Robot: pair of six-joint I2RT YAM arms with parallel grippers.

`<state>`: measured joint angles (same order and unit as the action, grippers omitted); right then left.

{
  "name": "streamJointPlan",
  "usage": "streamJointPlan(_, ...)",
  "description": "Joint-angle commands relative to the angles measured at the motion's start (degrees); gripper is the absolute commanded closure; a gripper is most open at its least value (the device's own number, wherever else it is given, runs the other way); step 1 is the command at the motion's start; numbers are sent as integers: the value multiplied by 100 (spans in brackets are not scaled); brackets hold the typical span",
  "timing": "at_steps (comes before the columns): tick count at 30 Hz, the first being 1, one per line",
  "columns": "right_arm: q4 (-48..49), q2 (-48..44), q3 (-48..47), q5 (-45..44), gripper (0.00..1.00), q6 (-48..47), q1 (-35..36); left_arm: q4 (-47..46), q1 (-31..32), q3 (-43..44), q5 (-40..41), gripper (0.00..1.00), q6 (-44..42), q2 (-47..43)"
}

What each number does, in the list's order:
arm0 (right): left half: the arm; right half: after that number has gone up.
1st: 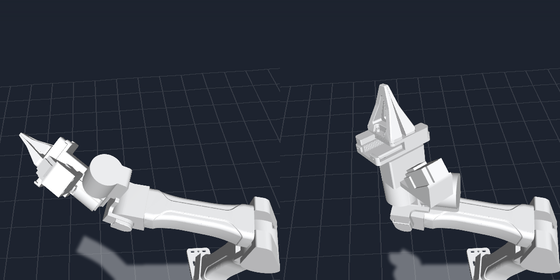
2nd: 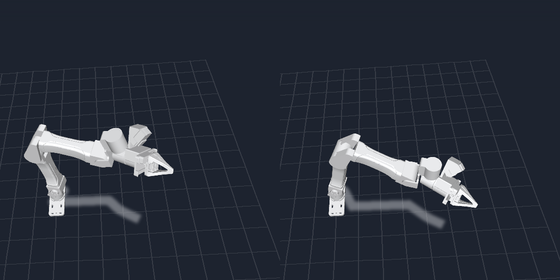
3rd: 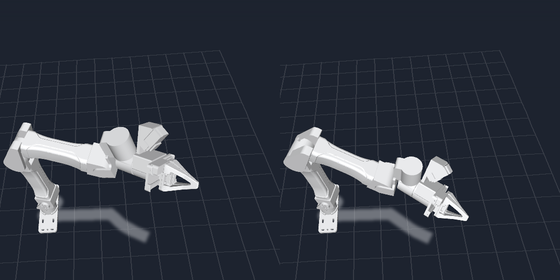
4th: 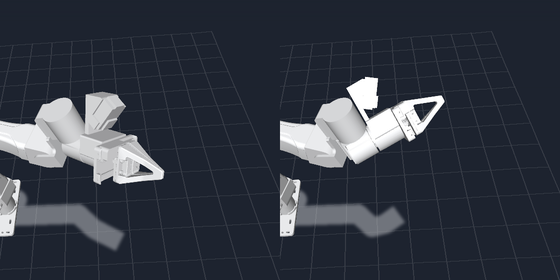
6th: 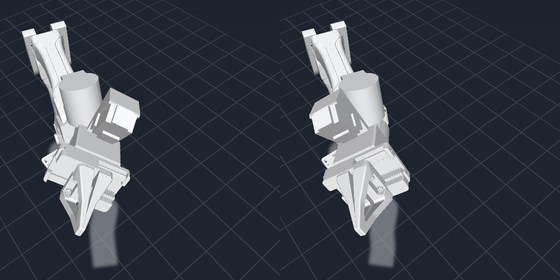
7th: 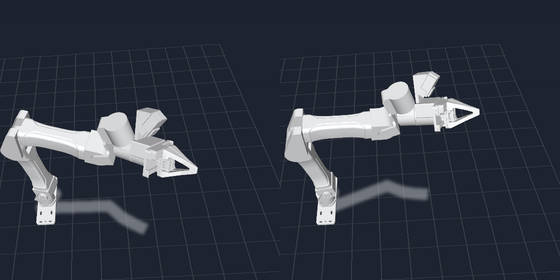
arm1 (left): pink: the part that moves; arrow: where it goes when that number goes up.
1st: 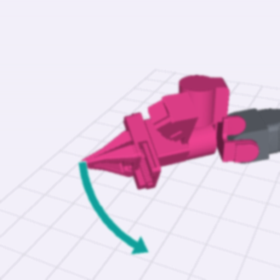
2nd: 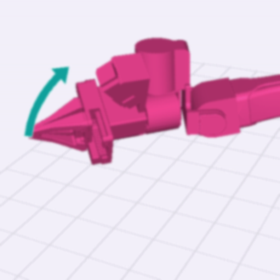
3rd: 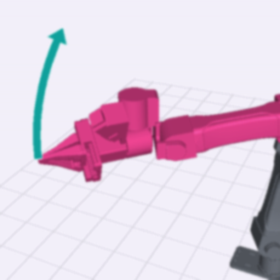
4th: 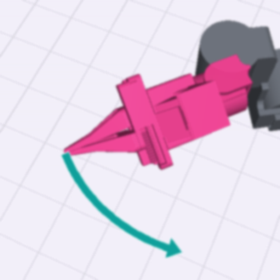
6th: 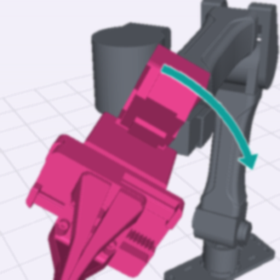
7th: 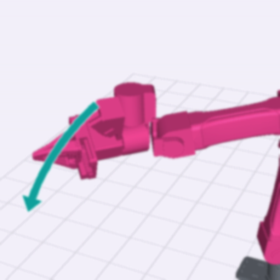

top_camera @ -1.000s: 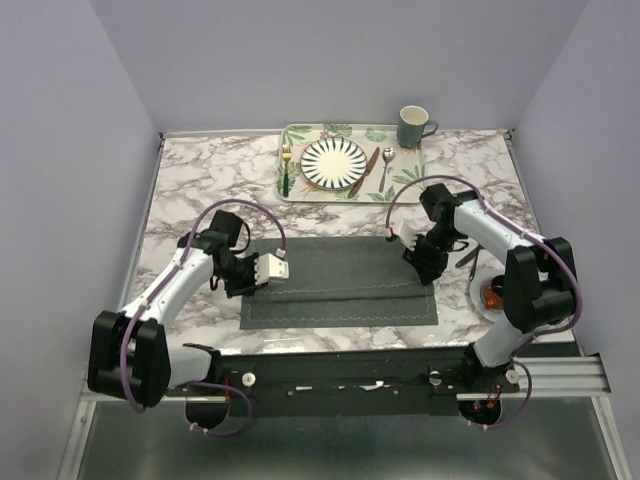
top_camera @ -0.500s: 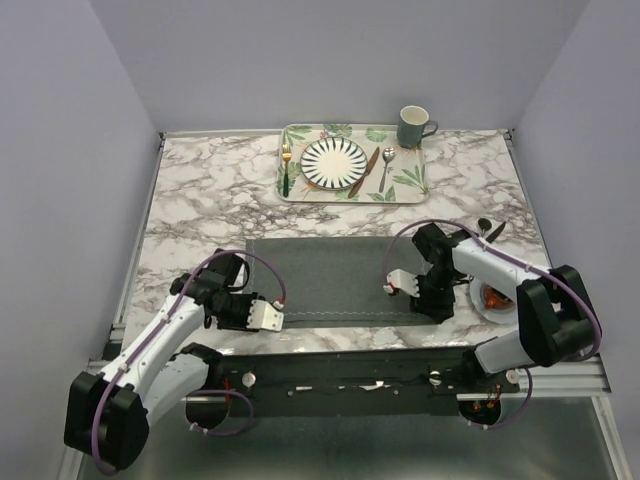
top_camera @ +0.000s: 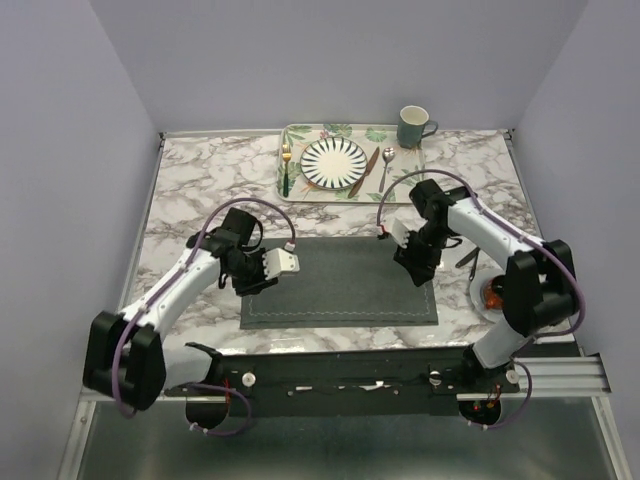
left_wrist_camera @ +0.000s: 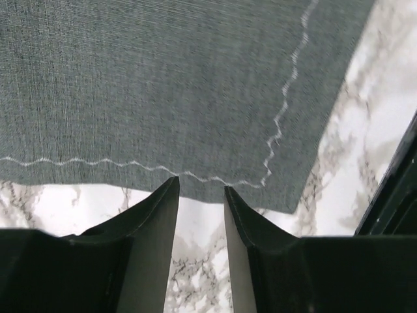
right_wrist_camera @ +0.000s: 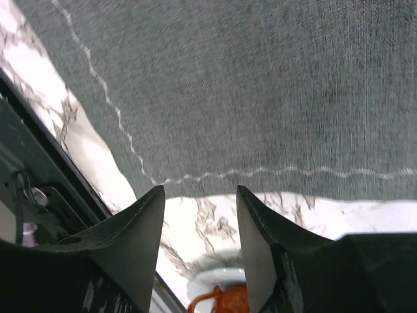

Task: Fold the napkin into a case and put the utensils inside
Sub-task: Fold and flatten the napkin at the center of the board.

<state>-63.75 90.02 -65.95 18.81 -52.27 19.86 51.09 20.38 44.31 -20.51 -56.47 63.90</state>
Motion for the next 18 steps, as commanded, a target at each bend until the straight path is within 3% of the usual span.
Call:
streamJointPlan(1,134,971,-409,255,45,946,-17,-555,1,586,-49,57,1321,1343)
streamJointPlan(9,925,2027,-576,-518,45,1263,-17,-1162,-43,833,609,61,1577,2775)
streamJointPlan(18,548,2767,-2184,-703,46,1194,-131,-1093,-482,2028,724,63,1587,3753)
